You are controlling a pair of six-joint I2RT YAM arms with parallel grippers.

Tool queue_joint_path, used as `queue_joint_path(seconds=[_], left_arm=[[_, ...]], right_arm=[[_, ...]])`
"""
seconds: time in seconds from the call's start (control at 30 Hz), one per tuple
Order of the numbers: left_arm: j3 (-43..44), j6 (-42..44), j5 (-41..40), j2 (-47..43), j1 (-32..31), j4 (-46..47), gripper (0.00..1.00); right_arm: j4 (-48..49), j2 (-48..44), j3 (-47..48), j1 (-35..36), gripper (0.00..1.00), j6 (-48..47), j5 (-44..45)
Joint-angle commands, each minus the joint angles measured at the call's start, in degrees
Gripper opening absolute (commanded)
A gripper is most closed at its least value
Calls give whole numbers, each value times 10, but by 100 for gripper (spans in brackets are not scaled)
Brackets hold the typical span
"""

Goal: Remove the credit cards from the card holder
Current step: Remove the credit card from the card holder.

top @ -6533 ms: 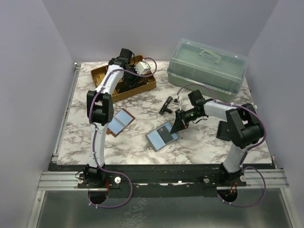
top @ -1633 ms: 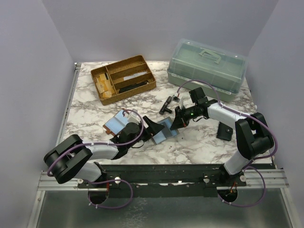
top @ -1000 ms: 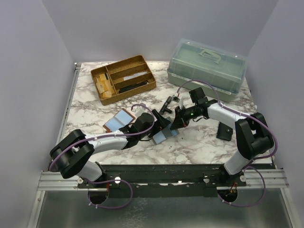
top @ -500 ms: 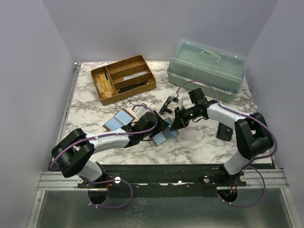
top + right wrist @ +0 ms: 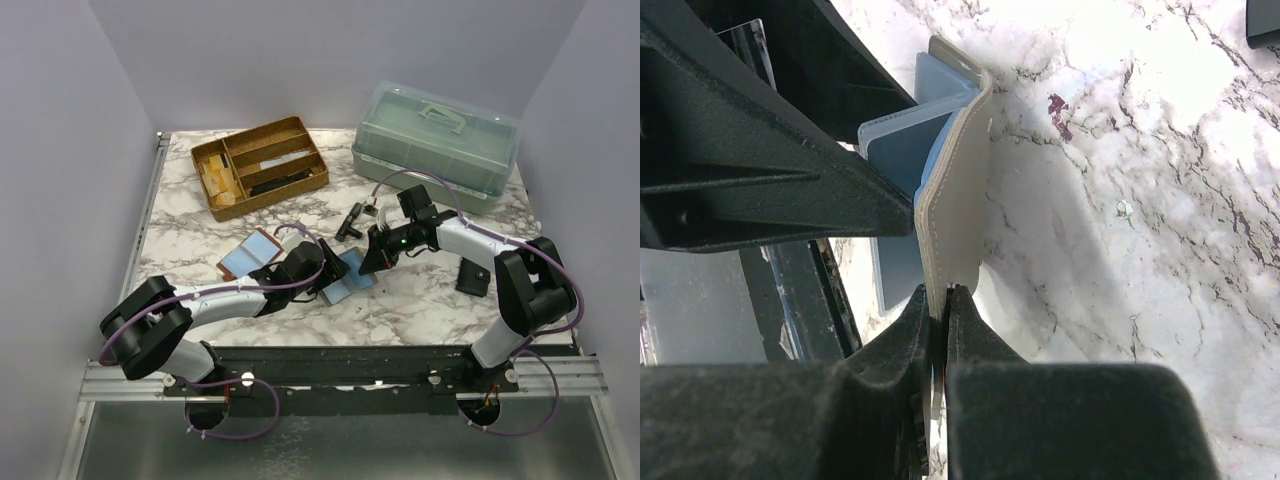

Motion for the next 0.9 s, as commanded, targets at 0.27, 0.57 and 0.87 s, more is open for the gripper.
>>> queue_joint_path(seconds=[0.27, 0.57, 0.87], left_arm=[[-51, 10, -10, -41, 2, 35, 61], [-97, 19, 30, -47, 13, 126, 35], [-143, 27, 42, -79, 21, 166, 21]], right_arm=[[8, 5, 1, 1, 0, 4, -10], [7, 8, 2, 2, 0, 4, -13], [6, 11, 4, 2, 0, 5, -15]])
